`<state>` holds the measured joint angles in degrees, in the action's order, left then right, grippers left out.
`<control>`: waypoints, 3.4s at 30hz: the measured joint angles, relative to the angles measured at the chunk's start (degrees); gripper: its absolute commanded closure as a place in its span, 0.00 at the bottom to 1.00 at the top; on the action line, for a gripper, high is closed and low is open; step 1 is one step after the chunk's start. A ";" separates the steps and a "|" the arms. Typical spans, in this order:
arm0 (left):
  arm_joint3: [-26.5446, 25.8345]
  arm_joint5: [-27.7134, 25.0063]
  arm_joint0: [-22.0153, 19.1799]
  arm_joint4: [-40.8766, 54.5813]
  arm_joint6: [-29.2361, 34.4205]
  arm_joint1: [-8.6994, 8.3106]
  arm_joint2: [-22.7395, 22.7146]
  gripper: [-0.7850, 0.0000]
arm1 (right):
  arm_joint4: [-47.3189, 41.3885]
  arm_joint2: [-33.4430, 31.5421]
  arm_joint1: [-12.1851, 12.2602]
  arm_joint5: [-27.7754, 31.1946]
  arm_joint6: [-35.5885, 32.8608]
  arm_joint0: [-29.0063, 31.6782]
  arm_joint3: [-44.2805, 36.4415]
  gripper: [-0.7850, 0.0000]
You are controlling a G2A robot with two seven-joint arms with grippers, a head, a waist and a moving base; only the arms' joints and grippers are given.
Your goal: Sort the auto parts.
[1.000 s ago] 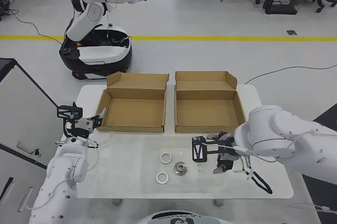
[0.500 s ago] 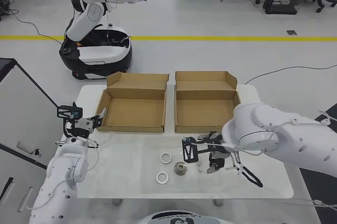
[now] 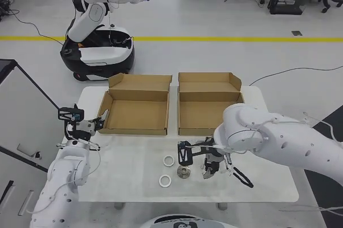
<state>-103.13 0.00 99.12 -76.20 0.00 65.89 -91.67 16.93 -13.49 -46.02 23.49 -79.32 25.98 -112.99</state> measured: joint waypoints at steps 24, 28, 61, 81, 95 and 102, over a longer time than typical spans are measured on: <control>0.00 0.00 0.00 0.00 0.00 0.00 0.00 0.00 | 6.31 -0.03 -2.10 -2.26 1.31 4.65 4.81 0.00; 0.00 0.00 0.00 0.00 0.00 0.00 0.00 0.00 | 6.95 0.08 -2.32 -2.33 1.15 5.52 5.27 0.10; 0.00 0.00 0.00 0.00 0.00 0.00 0.00 0.00 | 11.89 -1.47 -4.15 -2.98 2.52 11.04 10.04 0.60; 0.00 0.00 0.00 0.00 0.00 0.00 0.00 0.00 | 12.69 -3.20 -4.90 -2.11 2.78 13.12 11.92 0.62; 0.00 0.00 0.00 0.00 0.00 0.00 0.00 0.00 | 12.75 -3.88 -5.81 -1.50 2.10 13.89 13.03 0.69; 0.00 0.00 0.00 0.00 0.00 0.00 0.00 0.00 | 12.68 -4.37 -6.13 -1.49 1.44 14.19 13.53 0.78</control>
<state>-103.13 0.00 99.12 -76.20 0.00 65.89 -91.67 29.60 -17.86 -52.15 22.00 -77.88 40.17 -99.46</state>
